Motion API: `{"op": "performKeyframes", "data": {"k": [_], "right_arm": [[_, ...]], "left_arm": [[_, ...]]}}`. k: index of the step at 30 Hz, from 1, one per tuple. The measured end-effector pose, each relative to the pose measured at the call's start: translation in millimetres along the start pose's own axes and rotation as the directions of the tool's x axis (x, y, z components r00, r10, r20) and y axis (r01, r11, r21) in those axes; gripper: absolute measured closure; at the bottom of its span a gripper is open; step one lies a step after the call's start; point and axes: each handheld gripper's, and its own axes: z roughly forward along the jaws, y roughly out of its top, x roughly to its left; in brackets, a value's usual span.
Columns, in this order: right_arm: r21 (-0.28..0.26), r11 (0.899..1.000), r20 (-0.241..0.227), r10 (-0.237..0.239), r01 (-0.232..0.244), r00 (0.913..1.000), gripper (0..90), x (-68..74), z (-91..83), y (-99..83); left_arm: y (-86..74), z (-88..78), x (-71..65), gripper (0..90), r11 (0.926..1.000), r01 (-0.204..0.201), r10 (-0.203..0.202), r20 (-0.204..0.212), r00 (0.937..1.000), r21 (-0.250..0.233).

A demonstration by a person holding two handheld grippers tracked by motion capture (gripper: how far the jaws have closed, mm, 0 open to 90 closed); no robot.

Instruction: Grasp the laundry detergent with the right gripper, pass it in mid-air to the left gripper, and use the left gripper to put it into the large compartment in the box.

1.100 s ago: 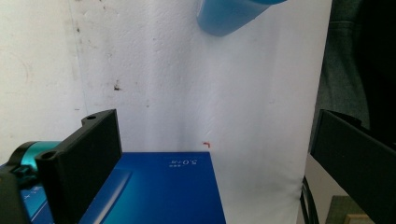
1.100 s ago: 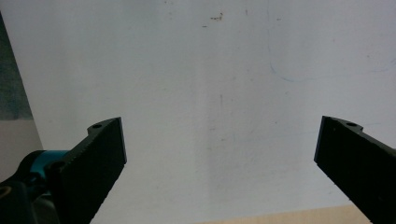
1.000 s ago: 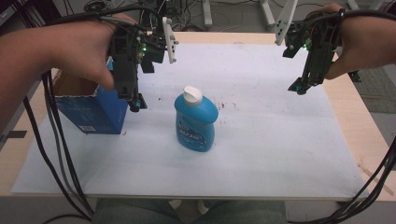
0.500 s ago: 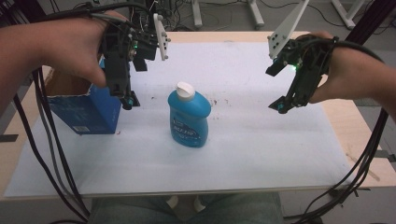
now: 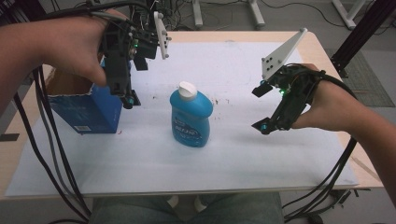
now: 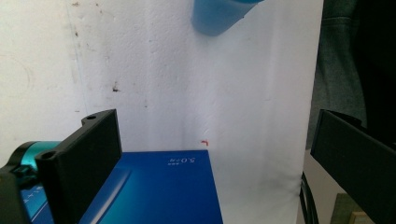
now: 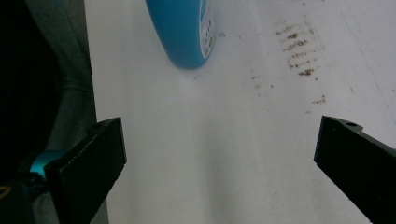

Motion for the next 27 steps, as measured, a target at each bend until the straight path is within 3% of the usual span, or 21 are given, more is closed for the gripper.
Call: {"op": "performKeyframes", "data": {"k": [4,16,27], "right_arm": [[-0.044,0.999,-0.003,0.015,-0.015,0.9999,1.2,4.4,8.6,0.7],[-0.101,0.994,-0.026,0.038,-0.041,0.9989,1.2,11.7,32.5,3.1],[-0.172,0.983,-0.052,0.053,-0.062,0.9972,1.2,17.7,58.2,8.1]], "left_arm": [[-0.2,1.5,-0.2,1.8,1.0000,0.002,-0.002,0.002,1.0000,-0.004],[-0.5,1.7,-2.1,1.7,1.0000,0.002,-0.002,0.002,1.0000,-0.005],[0.5,1.9,-3.1,1.8,1.0000,-0.004,0.004,0.002,1.0000,-0.008]]}}
